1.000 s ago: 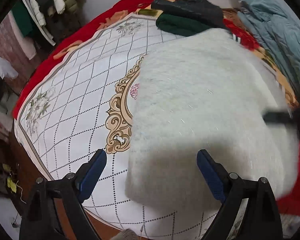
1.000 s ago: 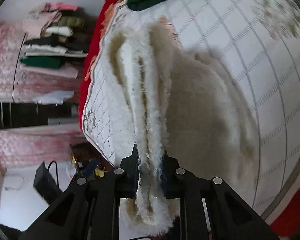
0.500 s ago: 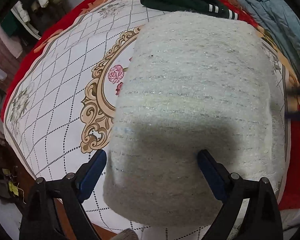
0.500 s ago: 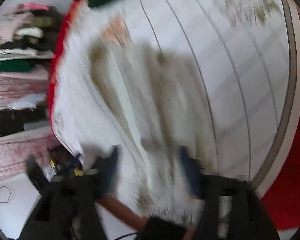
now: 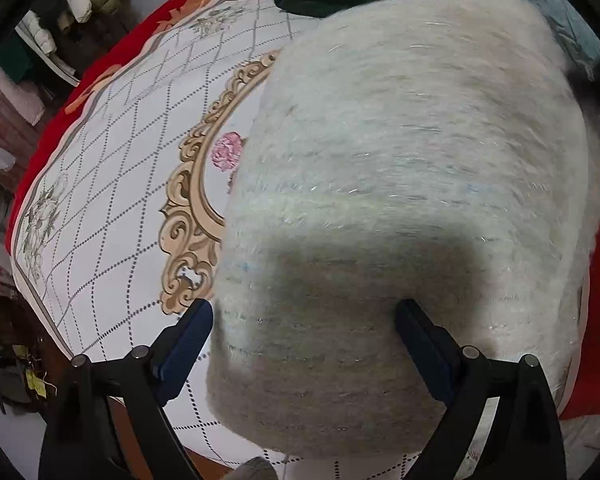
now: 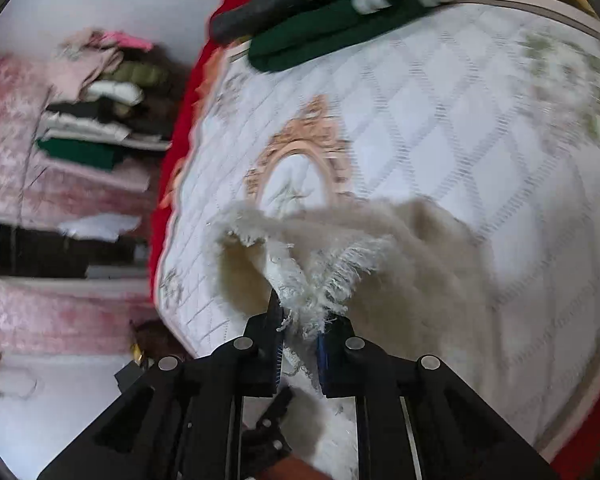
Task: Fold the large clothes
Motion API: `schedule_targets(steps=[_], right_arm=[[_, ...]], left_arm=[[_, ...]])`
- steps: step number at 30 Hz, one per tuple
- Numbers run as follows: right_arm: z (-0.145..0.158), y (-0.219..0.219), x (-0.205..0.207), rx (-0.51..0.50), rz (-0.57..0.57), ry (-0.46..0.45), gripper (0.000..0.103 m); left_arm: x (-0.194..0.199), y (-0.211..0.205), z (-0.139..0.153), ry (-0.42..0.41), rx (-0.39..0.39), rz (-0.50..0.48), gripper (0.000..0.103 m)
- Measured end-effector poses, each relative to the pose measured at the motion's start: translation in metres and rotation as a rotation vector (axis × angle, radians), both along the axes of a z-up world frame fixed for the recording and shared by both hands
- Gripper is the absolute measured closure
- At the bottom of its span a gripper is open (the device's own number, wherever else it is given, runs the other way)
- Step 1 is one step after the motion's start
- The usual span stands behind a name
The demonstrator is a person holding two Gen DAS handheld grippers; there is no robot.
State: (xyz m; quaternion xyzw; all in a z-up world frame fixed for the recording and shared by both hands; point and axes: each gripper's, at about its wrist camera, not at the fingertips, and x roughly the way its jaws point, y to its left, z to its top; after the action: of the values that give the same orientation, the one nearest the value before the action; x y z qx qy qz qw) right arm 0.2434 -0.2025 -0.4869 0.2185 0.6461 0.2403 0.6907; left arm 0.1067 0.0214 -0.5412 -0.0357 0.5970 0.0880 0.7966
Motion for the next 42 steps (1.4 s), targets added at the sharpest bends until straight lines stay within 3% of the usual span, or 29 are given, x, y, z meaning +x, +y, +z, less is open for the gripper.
schedule_targets(steps=[1, 3, 6, 8, 10, 12, 13, 14, 16, 19, 21, 24, 25, 26, 28, 31, 33, 34, 36, 37, 39, 42], right_arm=[[-0.007, -0.006, -0.001, -0.027, -0.027, 0.015, 0.090], [-0.038, -0.031, 0.000, -0.171, -0.099, 0.082, 0.090], [-0.085, -0.041, 0.008, -0.294, -0.105, 0.153, 0.090], [-0.093, -0.031, 0.016, -0.317, -0.050, 0.149, 0.090], [-0.082, -0.027, 0.023, -0.330, -0.019, 0.162, 0.088], [-0.060, -0.038, 0.024, -0.286, -0.043, 0.194, 0.077], [-0.051, -0.043, 0.023, -0.295, -0.056, 0.200, 0.054], [-0.033, -0.052, 0.018, -0.315, -0.088, 0.184, 0.044], [-0.003, -0.061, 0.008, -0.321, -0.121, 0.127, 0.044], [0.030, -0.056, -0.003, -0.233, -0.127, 0.074, 0.044], [0.034, -0.031, 0.000, -0.164, -0.085, 0.060, 0.044], [0.001, 0.020, 0.013, -0.241, 0.003, 0.058, 0.047], [-0.013, 0.026, 0.011, -0.288, 0.022, 0.087, 0.059], [-0.047, 0.038, 0.010, -0.356, 0.068, 0.160, 0.059], [-0.075, 0.036, 0.007, -0.389, 0.056, 0.200, 0.060], [-0.066, 0.029, 0.011, -0.358, 0.035, 0.232, 0.060], [-0.046, 0.017, 0.009, -0.309, 0.030, 0.225, 0.060], [-0.037, 0.008, 0.006, -0.284, 0.023, 0.217, 0.055], [-0.017, -0.022, -0.007, -0.224, -0.038, 0.174, 0.031], [-0.009, -0.038, -0.015, -0.215, -0.071, 0.148, 0.002], [-0.014, -0.063, -0.029, -0.198, -0.126, 0.118, 0.000], [-0.049, -0.091, -0.050, -0.144, -0.193, 0.170, 0.000]], left_arm=[[-0.001, -0.002, 0.000, 0.002, -0.004, -0.005, 0.008], [-0.001, -0.007, -0.001, 0.003, -0.005, -0.027, 0.007], [0.002, -0.016, 0.003, -0.009, 0.012, -0.058, 0.007], [0.006, -0.017, 0.003, 0.000, 0.017, -0.062, 0.007], [0.009, -0.011, 0.002, 0.012, -0.006, -0.047, 0.007], [0.010, -0.004, 0.004, 0.020, -0.030, -0.034, 0.007], [0.010, -0.002, 0.007, 0.020, -0.037, -0.032, 0.007], [0.009, 0.001, 0.013, 0.016, -0.042, -0.031, 0.007], [0.008, 0.005, 0.022, 0.008, -0.050, -0.030, 0.007], [0.007, 0.013, 0.044, -0.020, -0.056, -0.030, 0.007], [0.010, 0.019, 0.054, -0.038, -0.060, -0.027, 0.007], [0.017, 0.032, 0.067, -0.063, -0.061, -0.014, 0.007], [0.022, 0.037, 0.069, -0.071, -0.055, -0.010, 0.007], [0.024, 0.040, 0.068, -0.073, -0.048, -0.011, 0.007], [0.035, 0.048, 0.066, -0.072, -0.029, -0.011, 0.007], [0.048, 0.058, 0.060, -0.077, -0.031, -0.017, 0.007], [0.062, 0.065, 0.049, -0.062, -0.089, -0.028, 0.007], [0.066, 0.066, 0.045, -0.053, -0.114, -0.033, 0.007], [0.079, 0.073, 0.028, -0.021, -0.199, -0.052, 0.007], [0.083, 0.074, 0.024, -0.016, -0.228, -0.059, 0.007], [0.094, 0.076, 0.007, 0.010, -0.322, -0.097, 0.007], [0.106, 0.070, -0.016, 0.065, -0.445, -0.179, 0.007]])
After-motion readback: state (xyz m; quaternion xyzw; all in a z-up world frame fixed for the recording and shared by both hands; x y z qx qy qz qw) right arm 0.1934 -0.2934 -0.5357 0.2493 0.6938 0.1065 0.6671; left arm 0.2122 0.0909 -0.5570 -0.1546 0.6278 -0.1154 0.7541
